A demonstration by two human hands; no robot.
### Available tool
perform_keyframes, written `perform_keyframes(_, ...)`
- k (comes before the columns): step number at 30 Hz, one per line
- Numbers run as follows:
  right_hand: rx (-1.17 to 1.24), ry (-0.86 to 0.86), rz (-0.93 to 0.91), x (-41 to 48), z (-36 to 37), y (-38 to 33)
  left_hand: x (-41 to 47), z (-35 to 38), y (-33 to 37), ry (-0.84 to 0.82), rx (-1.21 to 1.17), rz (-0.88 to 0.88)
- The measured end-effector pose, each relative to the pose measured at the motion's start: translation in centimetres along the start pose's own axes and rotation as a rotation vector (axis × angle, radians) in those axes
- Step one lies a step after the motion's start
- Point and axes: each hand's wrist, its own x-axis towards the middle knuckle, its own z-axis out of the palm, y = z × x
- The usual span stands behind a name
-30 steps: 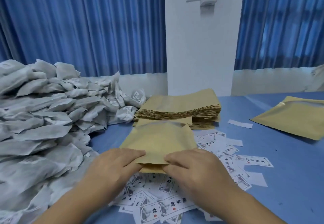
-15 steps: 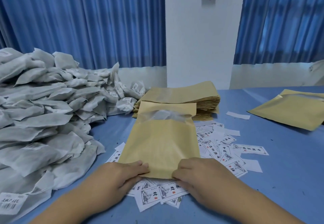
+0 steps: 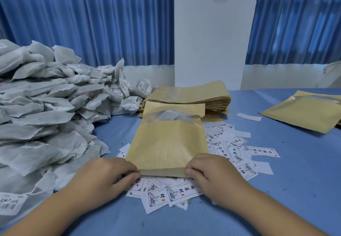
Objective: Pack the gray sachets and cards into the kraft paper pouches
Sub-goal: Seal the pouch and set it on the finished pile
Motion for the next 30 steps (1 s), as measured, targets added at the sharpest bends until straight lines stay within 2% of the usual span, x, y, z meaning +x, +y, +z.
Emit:
perform_keyframes(3,0.074,0.040,0.058,0.3,-0.1,-0.1,0.3,-0.3,0.0,0.059,0.019,0.051)
perform_keyframes(8,0.106,0.105,-0.046,0.0,-1.1,0.2,1.4,-1.0,-1.6,0.094,0.027,0.064)
perform_keyframes(12,-0.057,0.093,-0.184,-0.5,-2.5,0.7,1.3,-0.9,-2.1,0.113,-0.101,0.067)
perform_keyframes(15,-0.147,0.164,-0.244,-0.5,-2.7,0.7,1.2,-0.3,-2.6,0.128,-0.108,0.076)
perform_keyframes(22,-0.190,0.316,-0.237,-0.4,-2.4,0.5,1.1,-0.4,-2.0,0.197,0.034,0.174)
perform_keyframes(25,-0.211,0.308,-0.231,-0.5,-2.6,0.4,1.3,-0.4,-1.8,0.253,0.090,0.221)
perform_keyframes(30,-0.317,0.284,-0.275,-0.2,-2.2,-0.3,1.4,-0.4,-1.8,0.270,0.143,0.198)
